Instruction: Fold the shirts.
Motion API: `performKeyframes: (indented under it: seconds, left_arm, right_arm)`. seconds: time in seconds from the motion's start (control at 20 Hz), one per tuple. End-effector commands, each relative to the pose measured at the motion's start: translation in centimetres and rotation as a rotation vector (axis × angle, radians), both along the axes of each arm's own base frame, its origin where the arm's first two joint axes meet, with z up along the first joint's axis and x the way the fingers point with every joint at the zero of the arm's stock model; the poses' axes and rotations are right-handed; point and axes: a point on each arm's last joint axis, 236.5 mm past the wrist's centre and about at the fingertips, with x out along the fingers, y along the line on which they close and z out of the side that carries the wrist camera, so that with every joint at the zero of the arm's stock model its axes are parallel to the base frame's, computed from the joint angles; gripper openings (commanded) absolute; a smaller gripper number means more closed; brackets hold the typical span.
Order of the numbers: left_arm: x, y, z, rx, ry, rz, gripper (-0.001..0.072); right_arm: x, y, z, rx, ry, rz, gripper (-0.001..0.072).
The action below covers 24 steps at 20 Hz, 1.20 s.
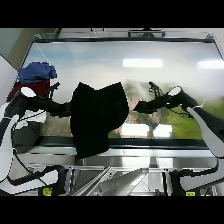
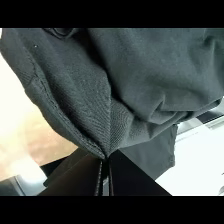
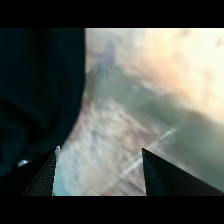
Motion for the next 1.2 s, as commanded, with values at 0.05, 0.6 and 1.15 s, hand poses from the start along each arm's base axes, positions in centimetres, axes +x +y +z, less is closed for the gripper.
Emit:
performKeyframes:
  seconds: [0.05,0.6,1.15]
  left_arm:
    - [0.1,0.4,0.0,0.005,-0.017,-0.014,0.0025]
    - [0.9,0.5,0.8,0.009,-0.074,-0.008,0.0024]
    - [-7.7,-9.0,44.3,-0.623,-1.087,-0.172,0.0024]
  right_arm:
    - [1.0,4.9,-2.0,0.049,-0.02,-0.044,0.0579]
    - [3.7,6.0,3.5,0.193,-0.105,-0.006,0.0023]
    - [-11.0,-4.5,48.4,0.38,-1.177,-0.124,0.0023]
